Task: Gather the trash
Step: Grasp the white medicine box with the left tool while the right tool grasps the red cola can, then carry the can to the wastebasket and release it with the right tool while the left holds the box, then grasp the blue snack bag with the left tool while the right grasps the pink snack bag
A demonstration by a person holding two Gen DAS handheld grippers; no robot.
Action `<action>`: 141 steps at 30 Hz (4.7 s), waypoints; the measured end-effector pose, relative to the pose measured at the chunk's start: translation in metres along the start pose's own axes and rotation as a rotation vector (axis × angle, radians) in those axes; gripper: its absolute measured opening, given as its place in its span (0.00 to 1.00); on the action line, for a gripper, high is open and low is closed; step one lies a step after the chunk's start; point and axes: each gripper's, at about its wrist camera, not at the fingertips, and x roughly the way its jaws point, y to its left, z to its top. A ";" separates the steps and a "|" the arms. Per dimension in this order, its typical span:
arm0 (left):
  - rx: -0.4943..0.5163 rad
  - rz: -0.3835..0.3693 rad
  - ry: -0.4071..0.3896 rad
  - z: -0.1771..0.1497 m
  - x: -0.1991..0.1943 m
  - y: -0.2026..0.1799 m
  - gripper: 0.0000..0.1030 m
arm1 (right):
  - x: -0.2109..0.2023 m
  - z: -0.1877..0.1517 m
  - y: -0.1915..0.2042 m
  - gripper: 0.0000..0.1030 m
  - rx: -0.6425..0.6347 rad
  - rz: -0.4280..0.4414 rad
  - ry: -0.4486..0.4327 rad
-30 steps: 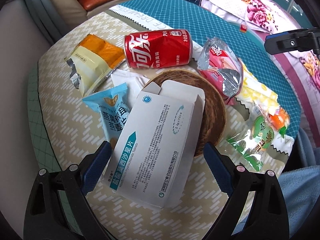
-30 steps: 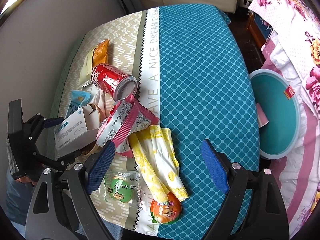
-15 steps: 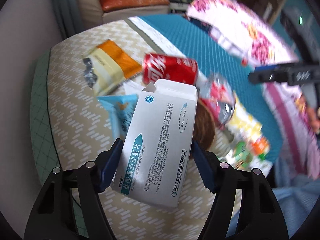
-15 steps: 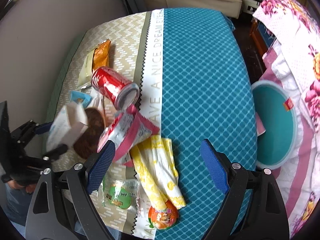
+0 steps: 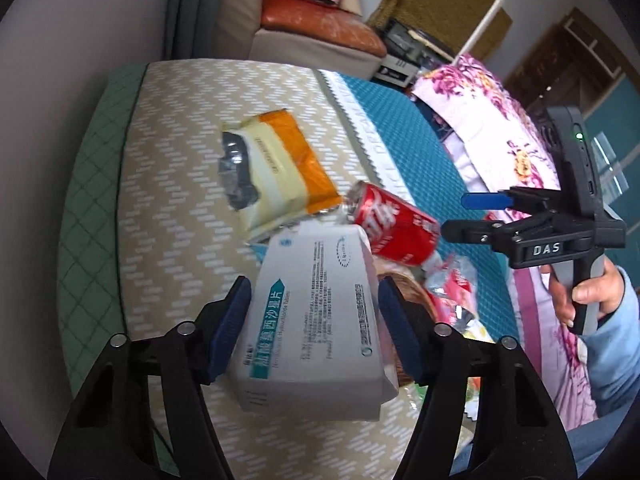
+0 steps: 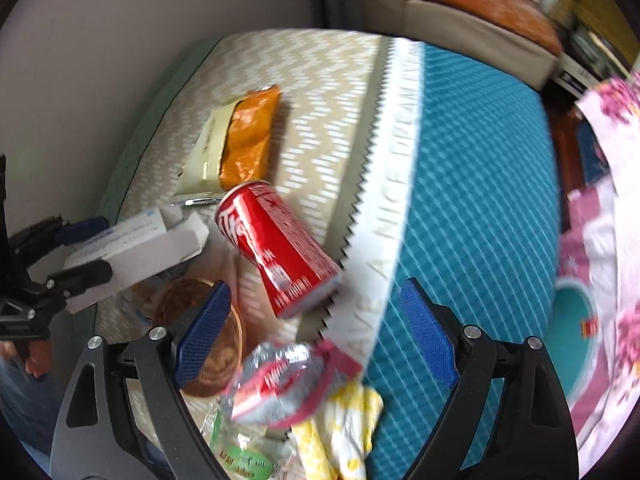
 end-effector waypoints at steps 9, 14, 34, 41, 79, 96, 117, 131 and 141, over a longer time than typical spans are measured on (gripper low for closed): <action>0.045 0.074 0.082 -0.012 0.019 0.004 0.63 | 0.051 0.027 0.024 0.65 -0.141 0.018 0.079; 0.038 0.103 0.053 0.000 0.013 0.003 0.72 | 0.052 0.026 0.026 0.44 -0.125 0.071 0.071; 0.146 0.376 0.156 0.009 0.074 -0.032 0.52 | -0.006 -0.028 -0.030 0.44 0.117 0.155 -0.058; 0.071 0.296 0.050 0.013 0.028 -0.040 0.52 | -0.031 -0.052 -0.050 0.44 0.174 0.185 -0.115; 0.423 0.032 0.131 0.017 0.137 -0.320 0.53 | -0.133 -0.223 -0.244 0.44 0.682 0.078 -0.435; 0.495 0.011 0.259 0.017 0.218 -0.373 0.53 | -0.116 -0.265 -0.309 0.44 0.838 0.039 -0.415; 0.398 -0.019 0.186 0.025 0.188 -0.347 0.81 | -0.102 -0.251 -0.303 0.43 0.822 0.002 -0.364; 0.341 -0.031 0.132 0.028 0.154 -0.314 0.89 | -0.109 -0.234 -0.282 0.70 0.808 -0.037 -0.348; 0.256 -0.009 0.085 0.018 0.113 -0.259 0.90 | -0.113 -0.226 -0.246 0.74 0.771 -0.023 -0.296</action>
